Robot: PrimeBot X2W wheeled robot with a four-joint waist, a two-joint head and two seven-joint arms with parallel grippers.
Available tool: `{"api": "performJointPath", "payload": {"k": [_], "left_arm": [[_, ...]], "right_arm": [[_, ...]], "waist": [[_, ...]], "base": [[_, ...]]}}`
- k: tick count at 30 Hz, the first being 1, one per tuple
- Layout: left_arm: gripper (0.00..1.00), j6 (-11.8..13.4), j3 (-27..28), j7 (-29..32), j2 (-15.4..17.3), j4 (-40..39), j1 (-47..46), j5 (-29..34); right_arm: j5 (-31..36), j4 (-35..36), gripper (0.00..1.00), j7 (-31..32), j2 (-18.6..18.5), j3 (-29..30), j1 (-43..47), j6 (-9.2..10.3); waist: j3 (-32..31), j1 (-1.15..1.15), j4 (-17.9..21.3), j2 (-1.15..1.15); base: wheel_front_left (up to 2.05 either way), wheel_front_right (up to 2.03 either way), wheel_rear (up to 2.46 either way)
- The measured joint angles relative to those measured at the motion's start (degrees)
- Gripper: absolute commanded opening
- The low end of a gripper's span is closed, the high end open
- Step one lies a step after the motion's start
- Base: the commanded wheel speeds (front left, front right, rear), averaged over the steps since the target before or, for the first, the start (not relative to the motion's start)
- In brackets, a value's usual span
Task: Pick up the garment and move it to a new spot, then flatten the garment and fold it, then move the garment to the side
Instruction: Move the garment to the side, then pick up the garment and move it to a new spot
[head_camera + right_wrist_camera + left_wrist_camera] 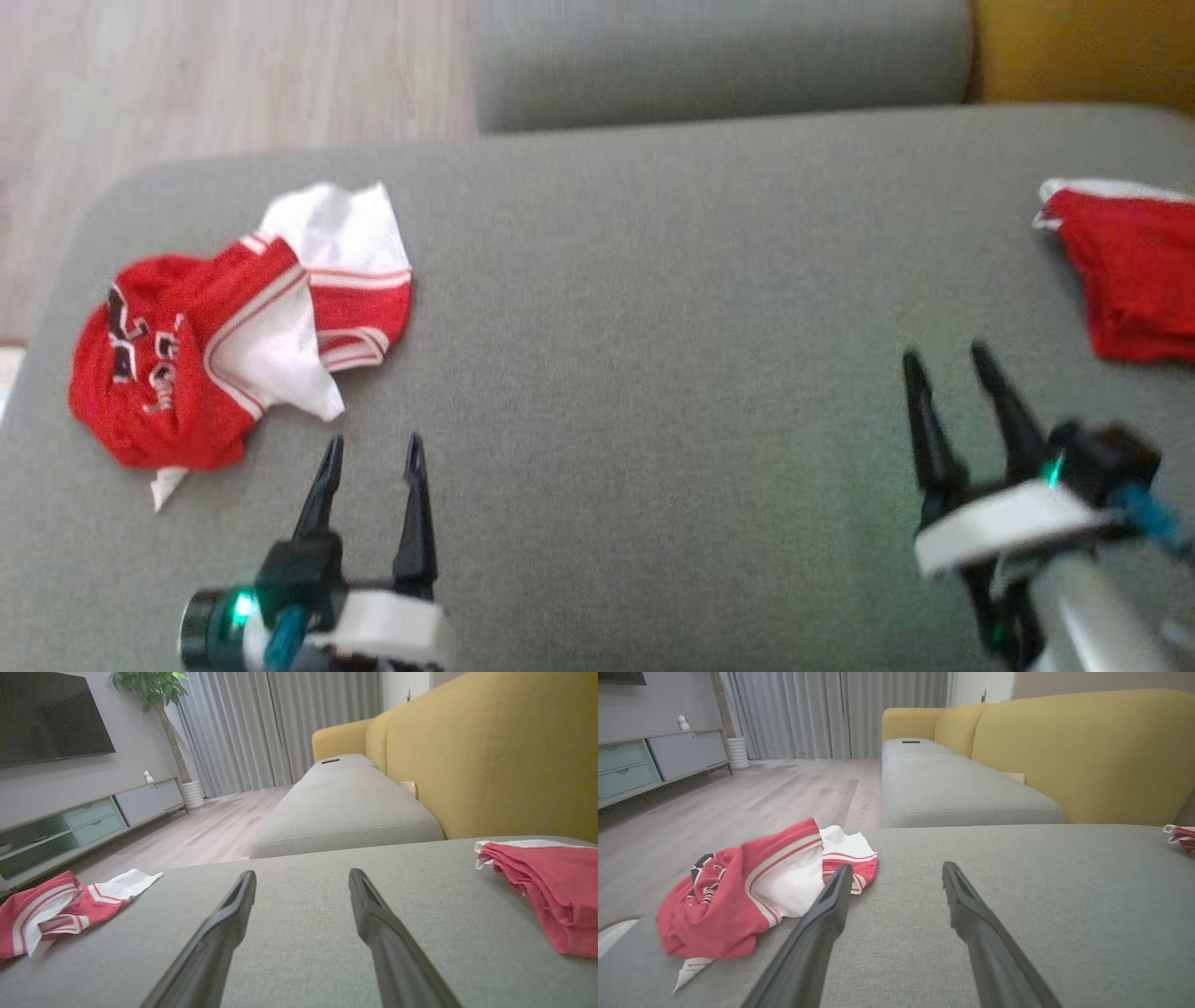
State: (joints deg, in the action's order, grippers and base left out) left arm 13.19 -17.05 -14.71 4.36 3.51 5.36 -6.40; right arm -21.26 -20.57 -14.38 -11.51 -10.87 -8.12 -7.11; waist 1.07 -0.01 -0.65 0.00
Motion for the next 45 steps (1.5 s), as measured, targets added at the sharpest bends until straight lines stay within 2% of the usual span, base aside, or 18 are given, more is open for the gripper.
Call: {"api": "performJointPath", "payload": {"k": [6,14,25,45], "left_arm": [[1.00,-0.07,3.11,0.00,0.04,-2.35,5.82,1.51],[1.00,-0.67,4.47,0.00,-0.03,-3.44,8.97,4.02],[1.00,-1.11,4.82,0.00,-0.12,-2.48,10.65,4.70],[1.00,-1.18,5.26,0.00,-0.35,-1.49,10.61,5.31]], "right_arm": [[4.15,4.77,1.00,0.00,4.35,1.63,9.73,0.01],[8.55,6.38,1.00,0.00,5.32,1.65,14.56,0.01],[10.00,5.27,1.00,0.00,7.05,2.48,15.02,0.01],[10.20,4.15,1.00,0.00,7.16,2.77,15.02,0.01]], "waist": [[-4.38,0.00,-0.16,0.00],[-6.46,0.00,0.02,0.00],[-7.84,0.00,0.12,0.00],[-7.57,0.00,-0.83,0.00]], "base": [[0.00,0.00,0.00],[0.00,0.00,0.00],[0.00,0.00,0.00],[0.00,0.00,0.00]]}}
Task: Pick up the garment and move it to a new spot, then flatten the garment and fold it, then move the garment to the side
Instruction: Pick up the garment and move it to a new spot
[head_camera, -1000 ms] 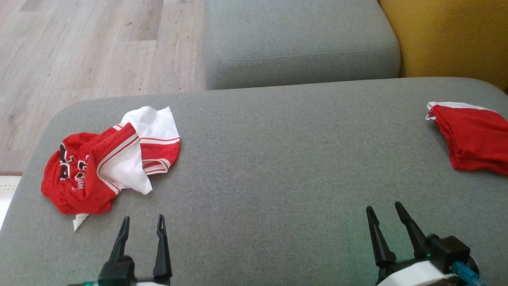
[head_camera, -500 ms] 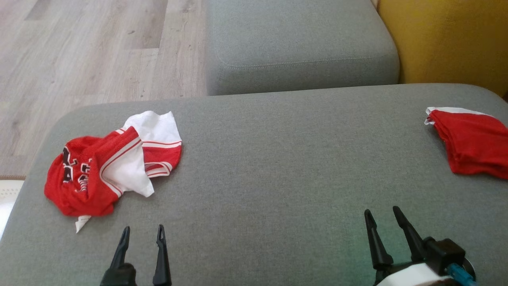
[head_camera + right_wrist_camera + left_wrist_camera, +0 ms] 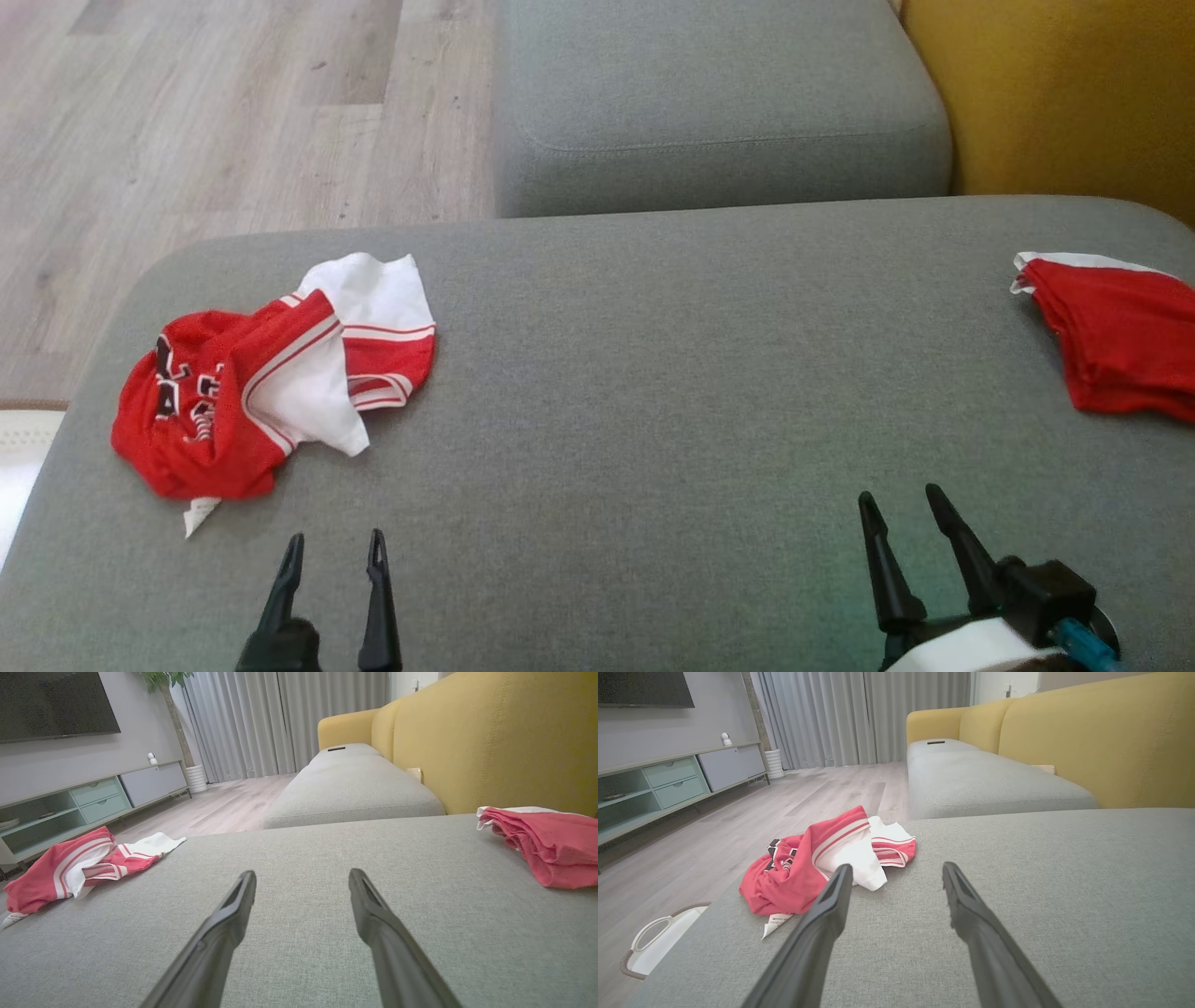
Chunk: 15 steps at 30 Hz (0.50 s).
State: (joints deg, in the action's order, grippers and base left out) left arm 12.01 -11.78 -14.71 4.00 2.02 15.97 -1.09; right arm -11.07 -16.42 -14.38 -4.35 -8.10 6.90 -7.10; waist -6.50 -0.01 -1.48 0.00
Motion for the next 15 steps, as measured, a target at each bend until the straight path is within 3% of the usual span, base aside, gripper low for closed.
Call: {"api": "performJointPath", "payload": {"k": [15], "left_arm": [[1.00,0.14,-0.08,0.00,-0.02,0.08,-0.06,0.60]], "right_arm": [[0.07,0.30,1.00,0.01,0.25,0.62,0.97,0.00]], "waist": [[0.24,0.00,-5.08,0.00]], "base": [[0.00,0.00,0.00]]}}
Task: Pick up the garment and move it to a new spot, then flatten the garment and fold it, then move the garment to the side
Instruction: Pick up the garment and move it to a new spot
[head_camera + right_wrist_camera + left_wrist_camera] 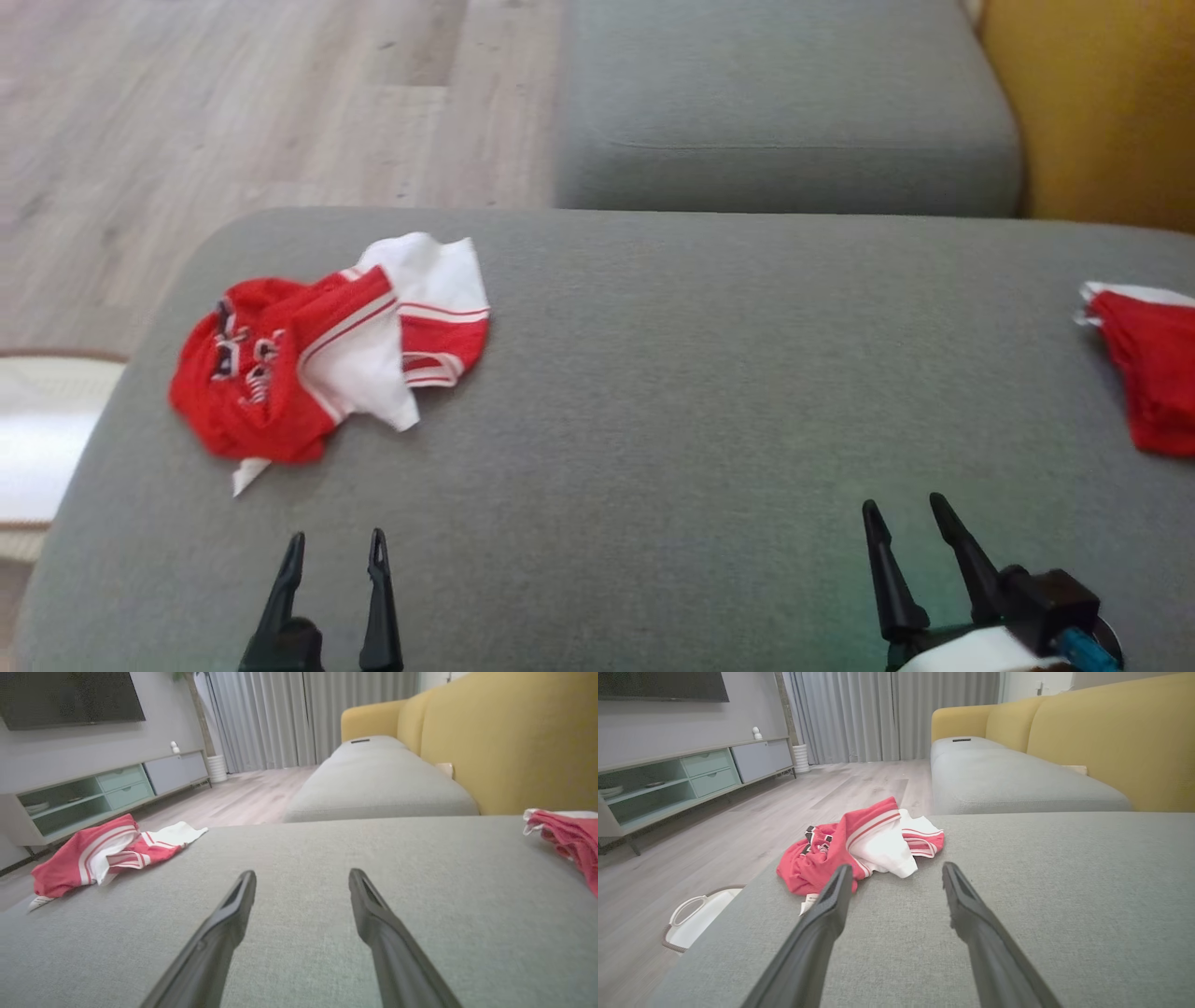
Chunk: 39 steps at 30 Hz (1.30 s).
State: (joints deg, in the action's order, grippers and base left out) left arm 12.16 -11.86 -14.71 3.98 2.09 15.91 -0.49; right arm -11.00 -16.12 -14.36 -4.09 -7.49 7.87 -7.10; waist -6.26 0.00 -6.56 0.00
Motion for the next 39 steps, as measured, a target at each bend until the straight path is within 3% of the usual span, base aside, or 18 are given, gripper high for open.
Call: {"api": "performJointPath", "payload": {"k": [21,28,33,39], "left_arm": [[1.00,1.02,-0.24,0.00,1.94,-1.56,0.31,0.33],[1.00,1.55,-0.85,0.00,2.41,-3.07,0.33,0.73],[1.00,1.30,-1.93,0.01,3.58,-7.12,-1.58,1.38],[1.00,-2.35,-3.05,0.00,5.66,-10.43,-15.71,2.10]], "right_arm": [[0.02,-0.21,1.00,0.00,1.10,0.09,1.29,0.00],[0.35,-0.05,1.00,0.00,0.81,0.40,1.29,0.00],[0.49,0.80,1.00,0.00,-1.83,0.65,1.08,0.00],[0.53,2.22,1.00,0.00,-6.64,1.59,-0.63,0.00]], "waist": [[-0.02,0.00,-16.03,0.00],[1.82,0.00,-17.69,0.00],[5.44,0.00,-17.50,0.00],[11.44,0.01,-16.91,0.00]], "base": [[0.00,0.00,0.00],[0.00,0.00,0.00],[0.00,0.00,0.00],[0.00,0.00,0.00]]}}
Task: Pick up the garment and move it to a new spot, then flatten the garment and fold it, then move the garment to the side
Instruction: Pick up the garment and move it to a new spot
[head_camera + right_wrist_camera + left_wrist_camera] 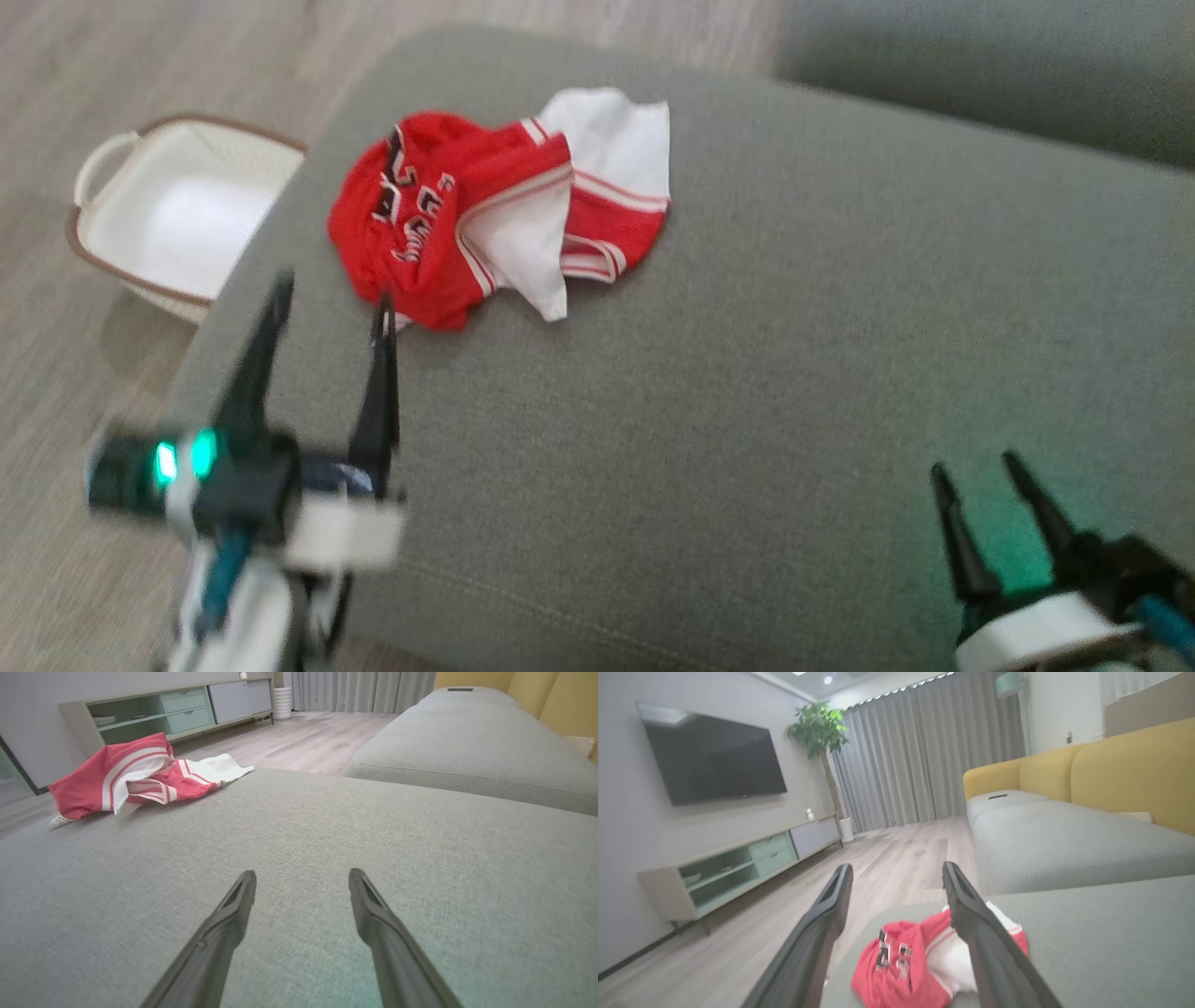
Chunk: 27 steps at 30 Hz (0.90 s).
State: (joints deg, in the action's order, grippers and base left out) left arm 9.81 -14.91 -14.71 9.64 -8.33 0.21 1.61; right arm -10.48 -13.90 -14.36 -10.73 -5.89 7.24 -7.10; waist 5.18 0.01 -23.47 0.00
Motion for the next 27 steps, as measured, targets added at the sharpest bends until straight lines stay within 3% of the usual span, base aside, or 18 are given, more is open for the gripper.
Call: {"api": "performJointPath", "payload": {"k": [7,11,16,20,27], "left_arm": [[1.00,-11.34,-1.79,2.01,2.94,9.94,-25.06,-1.92],[1.00,-15.95,-4.01,6.24,3.03,19.13,-41.12,-3.65],[1.00,-16.97,-13.02,14.52,3.58,33.36,-55.81,-12.36],[1.00,-17.38,-23.71,20.96,5.54,42.47,-61.24,-22.61],[1.00,-17.38,-35.11,29.96,9.61,51.52,-65.02,-34.11]], "right_arm": [[-0.78,2.43,1.00,-0.01,-5.73,1.52,-5.52,0.00],[-1.64,4.55,1.00,-0.01,-10.18,1.88,-7.40,-0.01],[-2.88,7.31,1.00,-0.01,-15.74,3.61,-9.56,0.00],[-3.26,8.96,1.00,-0.01,-17.07,4.09,-11.29,-0.01],[-3.64,10.92,1.00,-0.01,-17.11,3.45,-12.90,0.00]], "waist": [[8.32,0.02,1.67,0.00],[12.76,0.02,3.16,0.00],[18.23,0.01,5.27,0.00],[21.69,0.01,7.34,0.00],[25.58,0.00,10.69,0.00]], "base": [[0.00,0.00,0.00],[0.00,0.00,0.00],[0.00,0.00,0.00],[0.00,0.00,0.00],[0.00,0.00,0.00]]}}
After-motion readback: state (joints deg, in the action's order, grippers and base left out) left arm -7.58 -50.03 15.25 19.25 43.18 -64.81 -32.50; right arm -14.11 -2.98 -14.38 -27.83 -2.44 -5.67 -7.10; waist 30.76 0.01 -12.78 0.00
